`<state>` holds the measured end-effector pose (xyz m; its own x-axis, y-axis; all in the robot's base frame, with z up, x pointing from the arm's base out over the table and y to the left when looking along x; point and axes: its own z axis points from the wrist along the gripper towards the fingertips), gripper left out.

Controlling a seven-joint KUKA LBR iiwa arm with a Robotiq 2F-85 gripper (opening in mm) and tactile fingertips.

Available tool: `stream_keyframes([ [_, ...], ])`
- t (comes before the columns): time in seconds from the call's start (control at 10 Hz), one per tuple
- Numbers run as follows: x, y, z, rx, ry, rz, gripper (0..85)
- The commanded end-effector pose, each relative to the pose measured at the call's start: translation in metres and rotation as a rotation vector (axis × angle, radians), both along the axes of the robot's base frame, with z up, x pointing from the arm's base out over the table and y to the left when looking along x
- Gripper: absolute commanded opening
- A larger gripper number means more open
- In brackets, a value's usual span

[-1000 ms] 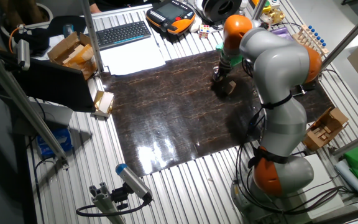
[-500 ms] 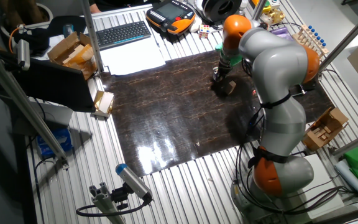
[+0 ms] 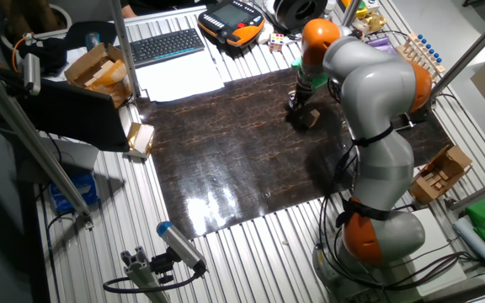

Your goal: Stack the blocks in a vertical line of five

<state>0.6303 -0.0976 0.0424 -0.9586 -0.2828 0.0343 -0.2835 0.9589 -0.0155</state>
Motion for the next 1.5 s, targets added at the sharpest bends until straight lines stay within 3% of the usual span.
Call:
stream_keyframes([
  [0.0,0.0,0.0,0.0,0.0,0.002,0.003,40.0],
  [0.2,-0.0002,0.001,0.0,0.003,0.008,0.004,32.0],
  [0.3,-0.0008,0.001,0.003,0.001,0.008,0.0,35.0],
  [0.5,-0.0068,0.001,0.024,-0.019,0.018,-0.008,34.7],
  [0.9,-0.0385,0.002,0.084,-0.057,0.041,-0.042,33.0],
  [1.1,-0.0461,0.003,0.094,-0.061,0.042,-0.049,32.3],
  [1.4,-0.0475,0.002,0.096,-0.059,0.044,-0.047,32.0],
])
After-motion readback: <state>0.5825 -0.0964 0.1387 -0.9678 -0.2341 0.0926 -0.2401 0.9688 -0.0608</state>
